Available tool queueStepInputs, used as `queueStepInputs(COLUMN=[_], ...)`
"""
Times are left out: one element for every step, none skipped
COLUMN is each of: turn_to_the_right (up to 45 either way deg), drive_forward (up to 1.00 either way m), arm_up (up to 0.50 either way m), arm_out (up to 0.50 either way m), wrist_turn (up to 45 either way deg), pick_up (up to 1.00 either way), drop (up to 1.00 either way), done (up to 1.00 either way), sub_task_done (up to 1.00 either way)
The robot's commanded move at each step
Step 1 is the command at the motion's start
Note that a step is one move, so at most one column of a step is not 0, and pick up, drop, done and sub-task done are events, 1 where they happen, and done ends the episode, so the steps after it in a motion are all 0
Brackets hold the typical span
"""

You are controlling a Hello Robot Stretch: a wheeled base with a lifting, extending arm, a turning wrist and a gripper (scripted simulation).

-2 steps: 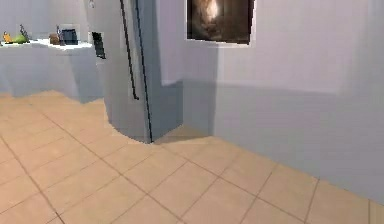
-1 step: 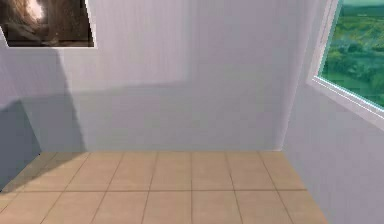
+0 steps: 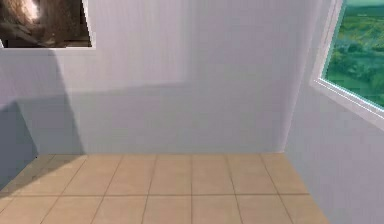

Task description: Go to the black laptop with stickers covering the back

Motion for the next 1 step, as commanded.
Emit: queueStepInputs(turn_to_the_right=[-45.0], drive_forward=[0.00], arm_up=[0.00], arm_out=[0.00], wrist_turn=[0.0], pick_up=[0.00], drop=[0.00], done=[0.00], sub_task_done=[0.00])
